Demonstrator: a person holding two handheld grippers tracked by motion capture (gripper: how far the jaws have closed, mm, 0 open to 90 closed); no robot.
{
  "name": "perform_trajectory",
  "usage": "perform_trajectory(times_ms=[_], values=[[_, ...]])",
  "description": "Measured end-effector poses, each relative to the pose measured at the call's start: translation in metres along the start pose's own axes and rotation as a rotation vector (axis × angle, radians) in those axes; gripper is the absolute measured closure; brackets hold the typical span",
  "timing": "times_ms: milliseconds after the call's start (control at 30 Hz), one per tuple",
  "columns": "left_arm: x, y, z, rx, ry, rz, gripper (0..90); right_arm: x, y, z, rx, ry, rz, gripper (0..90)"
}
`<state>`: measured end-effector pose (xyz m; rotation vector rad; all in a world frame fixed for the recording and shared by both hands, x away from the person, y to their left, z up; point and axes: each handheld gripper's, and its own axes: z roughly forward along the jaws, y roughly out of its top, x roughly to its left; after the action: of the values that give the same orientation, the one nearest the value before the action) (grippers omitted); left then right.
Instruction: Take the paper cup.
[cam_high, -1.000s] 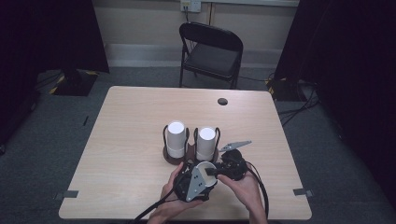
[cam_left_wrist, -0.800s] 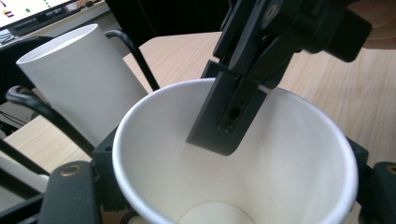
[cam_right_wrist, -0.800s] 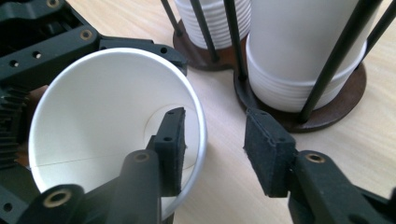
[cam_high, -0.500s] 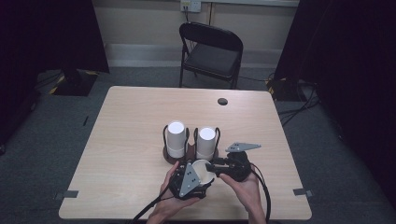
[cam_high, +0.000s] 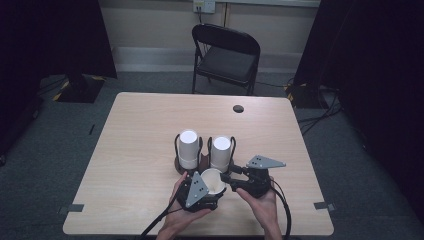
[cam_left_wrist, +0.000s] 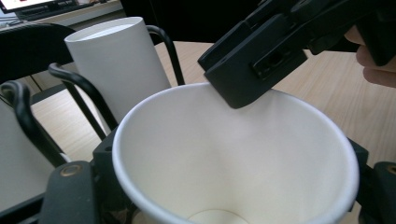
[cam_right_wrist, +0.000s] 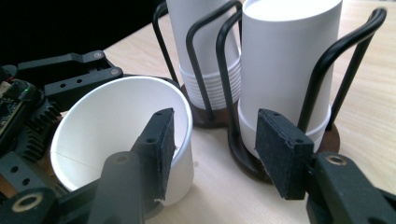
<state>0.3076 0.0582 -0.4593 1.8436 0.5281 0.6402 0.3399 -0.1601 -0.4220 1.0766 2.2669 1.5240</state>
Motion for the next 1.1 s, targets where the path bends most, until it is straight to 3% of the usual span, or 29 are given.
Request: perform_trajectory(times_ms=[233, 333, 567, 700, 800, 867, 1000, 1100], values=[[0.005, -0.003, -0.007, -0.011, 0.015, -0.027, 23.4, 0.001, -0.004, -0.004, -0.083, -0.012, -0.018, 45.4], [0.010, -0.004, -0.010, -0.017, 0.021, -0.045, 23.4, -0.001, -0.007, -0.006, -0.106, -0.040, -0.027, 43.9], [0.017, -0.006, -0.017, -0.022, 0.035, -0.066, 23.3, -0.004, -0.012, -0.012, -0.139, -0.067, -0.032, 42.2], [0.023, -0.010, -0.022, -0.029, 0.039, -0.104, 23.3, -0.007, -0.017, -0.016, -0.167, -0.089, -0.030, 39.9], [0.027, -0.010, -0.026, -0.033, 0.054, -0.114, 23.3, -0.010, -0.022, -0.017, -0.170, -0.079, -0.019, 37.0], [0.030, -0.010, -0.030, -0.038, 0.063, -0.117, 23.3, -0.011, -0.025, -0.019, -0.172, -0.097, -0.019, 35.2], [0.036, -0.009, -0.037, -0.043, 0.082, -0.118, 23.3, -0.014, -0.032, -0.021, -0.199, -0.083, -0.014, 25.2], [0.042, -0.010, -0.041, -0.044, 0.095, -0.129, 23.3, -0.017, -0.036, -0.023, -0.199, -0.081, 0.003, 24.6]])
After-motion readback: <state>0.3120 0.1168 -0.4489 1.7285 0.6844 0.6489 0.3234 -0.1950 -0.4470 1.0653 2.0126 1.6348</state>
